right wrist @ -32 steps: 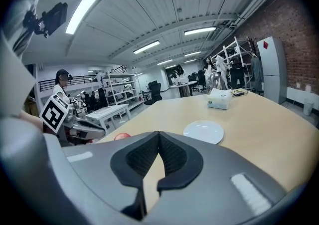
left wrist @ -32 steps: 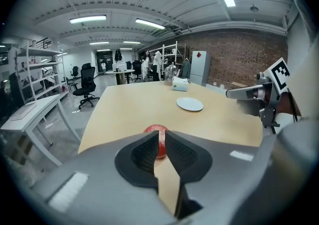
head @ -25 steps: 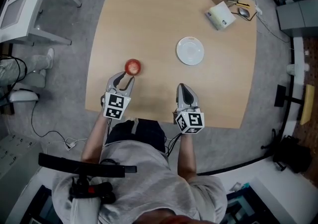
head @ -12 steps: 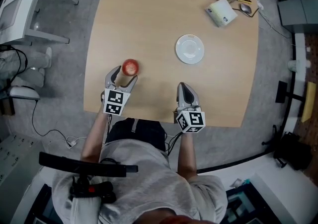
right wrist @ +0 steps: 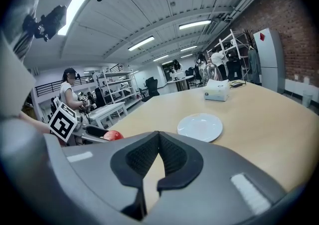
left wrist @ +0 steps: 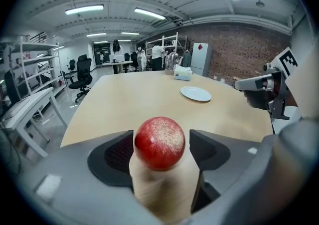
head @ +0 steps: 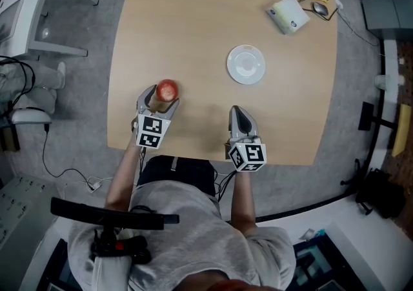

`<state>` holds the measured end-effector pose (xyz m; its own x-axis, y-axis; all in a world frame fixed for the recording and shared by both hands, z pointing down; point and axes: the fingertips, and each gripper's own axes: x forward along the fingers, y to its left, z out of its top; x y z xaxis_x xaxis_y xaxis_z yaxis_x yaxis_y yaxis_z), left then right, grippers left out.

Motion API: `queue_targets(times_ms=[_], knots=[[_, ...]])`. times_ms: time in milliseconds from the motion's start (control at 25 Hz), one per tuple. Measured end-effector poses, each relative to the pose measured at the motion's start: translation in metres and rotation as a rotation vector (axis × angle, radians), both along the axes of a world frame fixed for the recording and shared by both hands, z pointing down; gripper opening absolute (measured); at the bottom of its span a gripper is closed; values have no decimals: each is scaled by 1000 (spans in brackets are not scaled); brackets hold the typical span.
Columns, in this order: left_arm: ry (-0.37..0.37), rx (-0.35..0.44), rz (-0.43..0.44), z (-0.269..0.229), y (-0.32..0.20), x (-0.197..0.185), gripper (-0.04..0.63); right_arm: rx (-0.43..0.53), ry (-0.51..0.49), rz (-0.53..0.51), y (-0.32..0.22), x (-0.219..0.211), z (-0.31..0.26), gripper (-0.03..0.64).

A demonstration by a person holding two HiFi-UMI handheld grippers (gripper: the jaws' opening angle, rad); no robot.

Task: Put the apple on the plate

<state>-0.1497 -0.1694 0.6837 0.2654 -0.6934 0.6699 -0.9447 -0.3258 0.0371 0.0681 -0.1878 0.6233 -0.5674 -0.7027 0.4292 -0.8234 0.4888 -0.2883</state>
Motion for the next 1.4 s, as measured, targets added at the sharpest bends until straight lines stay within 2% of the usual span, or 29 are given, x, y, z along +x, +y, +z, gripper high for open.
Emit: queue_targets(times_ms=[400,600,800,1400], knots=[[-32,-12,2,7,-1,-2,351,-5,-4,20,-2,5,2,5],[-51,10,3,3,-5,-2,350,-1,-2,30,-2,10,1,5],[-52,-8,-5,5,-5,-2,348,3,-6,36,-4,13,-1,5],[-55,22,33,-6,-16,8,347,15,-10,64,-7,18,-7,6]])
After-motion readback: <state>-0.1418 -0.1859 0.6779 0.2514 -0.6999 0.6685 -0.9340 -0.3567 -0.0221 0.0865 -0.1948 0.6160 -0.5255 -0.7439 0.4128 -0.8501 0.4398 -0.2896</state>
